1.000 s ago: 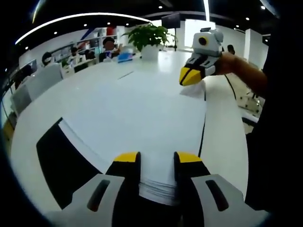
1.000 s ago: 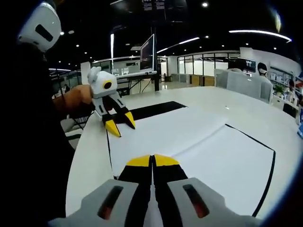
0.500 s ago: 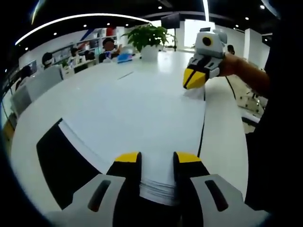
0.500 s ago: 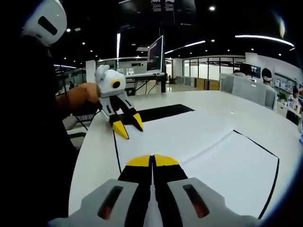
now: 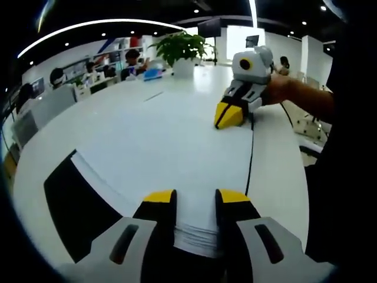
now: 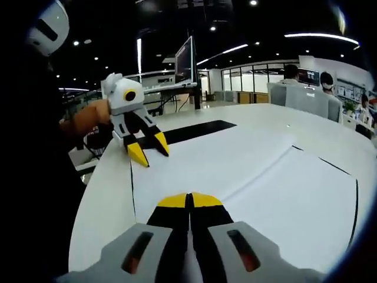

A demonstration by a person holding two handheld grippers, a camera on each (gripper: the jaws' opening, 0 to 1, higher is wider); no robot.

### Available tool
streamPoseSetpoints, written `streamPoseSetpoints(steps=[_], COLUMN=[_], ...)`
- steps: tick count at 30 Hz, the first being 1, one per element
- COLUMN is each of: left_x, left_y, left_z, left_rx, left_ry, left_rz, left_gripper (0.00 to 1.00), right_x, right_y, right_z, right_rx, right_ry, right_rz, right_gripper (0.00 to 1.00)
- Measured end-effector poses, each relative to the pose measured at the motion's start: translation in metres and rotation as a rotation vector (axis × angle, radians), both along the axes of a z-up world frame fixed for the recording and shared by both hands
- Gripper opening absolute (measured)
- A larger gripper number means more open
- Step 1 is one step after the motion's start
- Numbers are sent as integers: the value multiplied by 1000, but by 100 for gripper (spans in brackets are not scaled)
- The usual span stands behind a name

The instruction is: Flip through the bound document one page at a time

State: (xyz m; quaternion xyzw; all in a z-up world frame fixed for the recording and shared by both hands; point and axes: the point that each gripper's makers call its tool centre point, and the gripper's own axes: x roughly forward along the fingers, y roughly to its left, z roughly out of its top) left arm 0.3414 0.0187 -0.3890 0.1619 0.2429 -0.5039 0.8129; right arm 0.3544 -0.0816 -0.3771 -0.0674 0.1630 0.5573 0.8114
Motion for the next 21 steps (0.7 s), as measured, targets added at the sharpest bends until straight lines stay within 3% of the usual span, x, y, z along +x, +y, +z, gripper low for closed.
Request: streamPoseSetpoints(steps=[16,21], left_x=[-4,-4], left_y=[-3,-3], left_z=[0,-1], left_rx=[2,8], left_ry=[-5,-4], left_rz=[-20,-26], left_gripper=[24,24], right_x=[13,19], right_y=[-1,-1], right_z=[3,3], right_rx=[-1,14], right_ry=[-20,45], right_rz=[-52,-72], right_gripper=[2,2])
